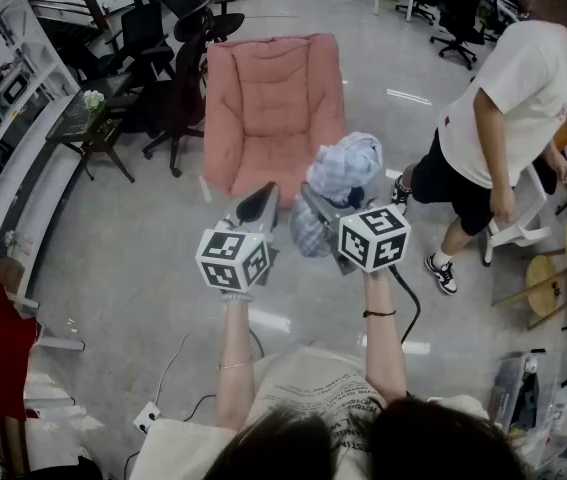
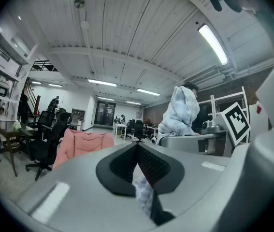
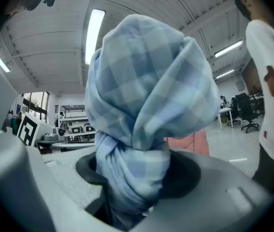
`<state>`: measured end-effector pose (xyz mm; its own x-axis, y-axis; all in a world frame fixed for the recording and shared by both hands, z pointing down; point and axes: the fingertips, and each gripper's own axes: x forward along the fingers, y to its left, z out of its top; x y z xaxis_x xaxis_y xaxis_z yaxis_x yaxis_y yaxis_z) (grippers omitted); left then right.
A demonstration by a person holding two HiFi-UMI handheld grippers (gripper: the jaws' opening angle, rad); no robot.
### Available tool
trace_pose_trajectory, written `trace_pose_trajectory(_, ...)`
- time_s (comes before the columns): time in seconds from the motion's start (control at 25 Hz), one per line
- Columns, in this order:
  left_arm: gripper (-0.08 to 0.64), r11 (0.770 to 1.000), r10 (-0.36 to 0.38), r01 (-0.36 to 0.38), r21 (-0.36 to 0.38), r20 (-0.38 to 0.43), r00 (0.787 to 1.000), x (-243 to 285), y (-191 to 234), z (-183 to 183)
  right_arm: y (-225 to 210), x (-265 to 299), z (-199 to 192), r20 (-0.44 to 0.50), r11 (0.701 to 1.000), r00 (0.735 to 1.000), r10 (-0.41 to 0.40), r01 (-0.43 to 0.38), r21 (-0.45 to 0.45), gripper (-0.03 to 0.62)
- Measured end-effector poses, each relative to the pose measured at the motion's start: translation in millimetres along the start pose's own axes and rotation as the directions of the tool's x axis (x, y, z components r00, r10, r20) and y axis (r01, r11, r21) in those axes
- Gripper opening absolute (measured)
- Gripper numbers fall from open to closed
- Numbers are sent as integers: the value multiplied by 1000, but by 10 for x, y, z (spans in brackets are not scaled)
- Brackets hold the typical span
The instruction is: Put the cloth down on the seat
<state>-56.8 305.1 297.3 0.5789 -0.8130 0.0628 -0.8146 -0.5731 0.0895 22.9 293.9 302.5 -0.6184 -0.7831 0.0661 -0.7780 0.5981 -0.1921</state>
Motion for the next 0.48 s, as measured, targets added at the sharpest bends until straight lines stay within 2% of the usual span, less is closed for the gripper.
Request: trace_pose_trajectory(0.48, 5, 1000, 7, -7, -6, -4, 1000, 73, 30, -29, -72, 45, -22, -19, 1000, 1000, -3, 3, -16, 258)
